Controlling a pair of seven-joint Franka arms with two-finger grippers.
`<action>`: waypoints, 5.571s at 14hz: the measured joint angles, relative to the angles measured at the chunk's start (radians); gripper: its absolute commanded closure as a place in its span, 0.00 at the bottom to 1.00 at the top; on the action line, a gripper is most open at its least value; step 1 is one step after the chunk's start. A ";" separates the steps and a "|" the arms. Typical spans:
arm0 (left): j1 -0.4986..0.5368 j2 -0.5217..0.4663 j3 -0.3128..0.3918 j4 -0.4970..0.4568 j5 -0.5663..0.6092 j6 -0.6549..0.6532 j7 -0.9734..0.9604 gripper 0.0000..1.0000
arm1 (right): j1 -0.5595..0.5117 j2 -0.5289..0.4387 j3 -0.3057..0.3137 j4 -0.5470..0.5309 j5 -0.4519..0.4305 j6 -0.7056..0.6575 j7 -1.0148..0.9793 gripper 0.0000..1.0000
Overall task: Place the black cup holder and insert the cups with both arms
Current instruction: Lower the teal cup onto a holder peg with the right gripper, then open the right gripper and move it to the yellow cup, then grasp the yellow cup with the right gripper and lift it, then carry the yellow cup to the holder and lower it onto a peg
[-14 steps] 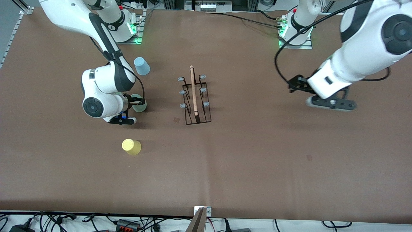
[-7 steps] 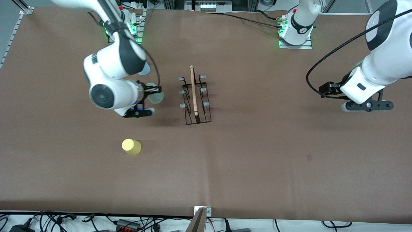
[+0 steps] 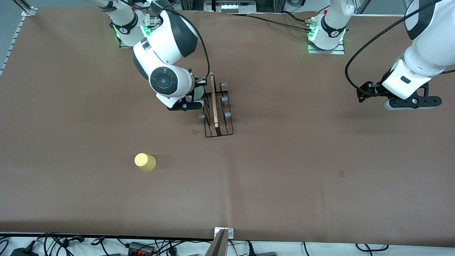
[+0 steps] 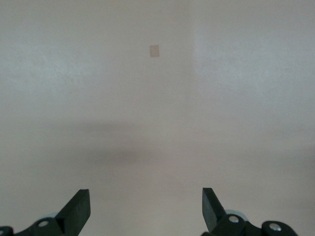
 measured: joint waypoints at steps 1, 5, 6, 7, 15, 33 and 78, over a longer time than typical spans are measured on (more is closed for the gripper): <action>0.000 0.000 0.000 0.000 0.000 0.004 0.000 0.00 | 0.000 0.000 0.000 0.000 0.004 0.000 0.000 0.69; 0.000 0.000 -0.003 0.007 0.000 0.008 0.000 0.00 | 0.016 0.018 0.000 0.000 0.007 -0.002 0.000 0.69; 0.000 0.000 -0.003 0.008 0.000 0.008 0.000 0.00 | 0.021 0.027 0.000 0.000 0.007 -0.002 0.000 0.69; 0.000 0.000 -0.003 0.009 0.000 0.008 0.000 0.00 | 0.023 0.036 0.000 -0.001 0.007 -0.003 0.000 0.68; 0.000 0.000 -0.003 0.010 0.000 0.009 -0.001 0.00 | 0.039 0.103 0.000 -0.001 0.006 0.030 0.000 0.00; 0.000 0.000 -0.005 0.012 0.000 0.009 -0.001 0.00 | -0.244 0.214 -0.181 0.162 -0.277 0.403 -0.045 0.00; 0.081 0.005 -0.009 0.012 -0.051 0.009 0.039 0.00 | -0.096 0.300 0.005 0.503 -0.109 -0.085 -0.206 0.71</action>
